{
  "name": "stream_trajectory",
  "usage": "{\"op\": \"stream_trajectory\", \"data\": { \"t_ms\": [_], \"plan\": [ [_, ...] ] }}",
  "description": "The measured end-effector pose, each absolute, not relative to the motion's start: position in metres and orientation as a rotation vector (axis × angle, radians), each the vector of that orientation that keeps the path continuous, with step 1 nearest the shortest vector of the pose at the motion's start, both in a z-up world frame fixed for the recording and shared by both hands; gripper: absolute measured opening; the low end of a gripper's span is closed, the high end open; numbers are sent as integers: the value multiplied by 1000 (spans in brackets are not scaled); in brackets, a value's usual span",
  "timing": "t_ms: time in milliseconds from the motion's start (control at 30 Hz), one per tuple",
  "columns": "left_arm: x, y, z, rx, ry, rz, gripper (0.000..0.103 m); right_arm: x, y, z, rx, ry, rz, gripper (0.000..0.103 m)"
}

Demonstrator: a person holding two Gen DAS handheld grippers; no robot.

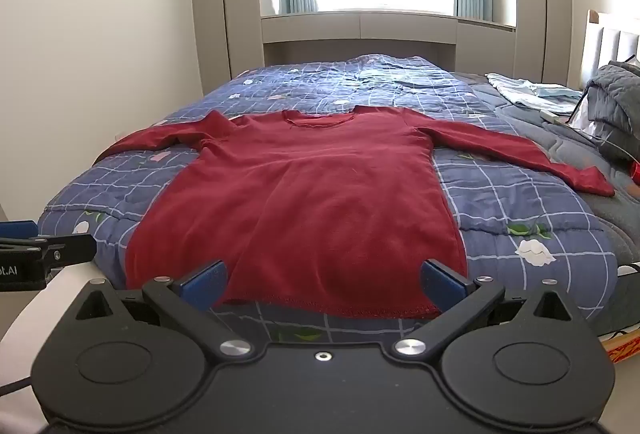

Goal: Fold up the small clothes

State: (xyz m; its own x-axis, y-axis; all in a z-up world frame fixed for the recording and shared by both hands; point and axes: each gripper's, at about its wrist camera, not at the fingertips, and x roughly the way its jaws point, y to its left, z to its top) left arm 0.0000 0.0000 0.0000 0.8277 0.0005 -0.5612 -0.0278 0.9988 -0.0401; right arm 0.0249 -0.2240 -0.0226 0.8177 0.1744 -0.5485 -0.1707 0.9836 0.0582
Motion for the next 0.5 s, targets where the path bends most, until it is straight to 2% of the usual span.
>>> {"op": "stream_trajectory", "data": {
  "t_ms": [500],
  "plan": [
    [0,0,0,-42,596,17,103,25,-223,-23,5,586,184,103]
  ]
}}
